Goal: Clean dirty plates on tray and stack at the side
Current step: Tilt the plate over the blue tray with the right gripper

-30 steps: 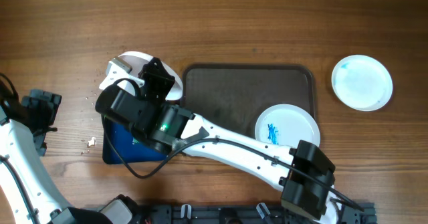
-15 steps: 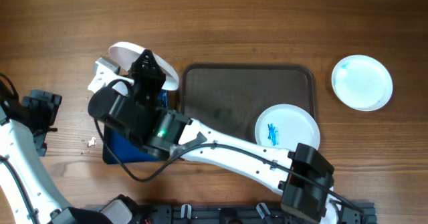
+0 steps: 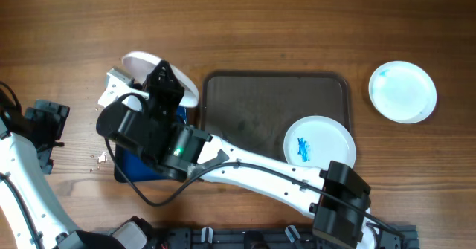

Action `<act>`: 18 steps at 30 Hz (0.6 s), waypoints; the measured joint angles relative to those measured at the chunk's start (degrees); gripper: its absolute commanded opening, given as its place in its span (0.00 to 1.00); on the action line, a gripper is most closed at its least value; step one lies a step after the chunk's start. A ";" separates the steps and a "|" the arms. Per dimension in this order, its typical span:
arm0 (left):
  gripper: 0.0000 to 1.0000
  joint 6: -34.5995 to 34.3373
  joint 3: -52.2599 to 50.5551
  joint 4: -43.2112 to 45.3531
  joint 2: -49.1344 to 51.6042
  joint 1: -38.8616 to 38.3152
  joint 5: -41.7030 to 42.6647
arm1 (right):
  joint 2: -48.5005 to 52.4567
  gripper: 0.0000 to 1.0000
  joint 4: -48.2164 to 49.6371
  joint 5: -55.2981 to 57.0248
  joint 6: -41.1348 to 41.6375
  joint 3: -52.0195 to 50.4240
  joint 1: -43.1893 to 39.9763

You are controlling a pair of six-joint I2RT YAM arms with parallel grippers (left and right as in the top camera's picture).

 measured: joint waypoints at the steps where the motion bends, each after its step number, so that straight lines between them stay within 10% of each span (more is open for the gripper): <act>1: 1.00 0.00 0.00 -0.02 0.00 0.00 0.20 | 0.00 0.04 -3.37 -2.58 1.38 0.11 0.04; 8: 1.00 0.00 0.00 -0.04 0.00 0.00 0.52 | 0.55 0.05 -0.09 -4.22 8.28 -0.04 0.07; 12: 1.00 0.00 0.00 -0.28 0.00 0.00 0.63 | 0.94 0.05 27.52 7.87 -7.45 0.33 -0.42; 18: 1.00 0.00 0.00 -0.31 0.00 0.00 0.66 | 0.92 0.05 28.24 10.82 -17.81 0.42 0.22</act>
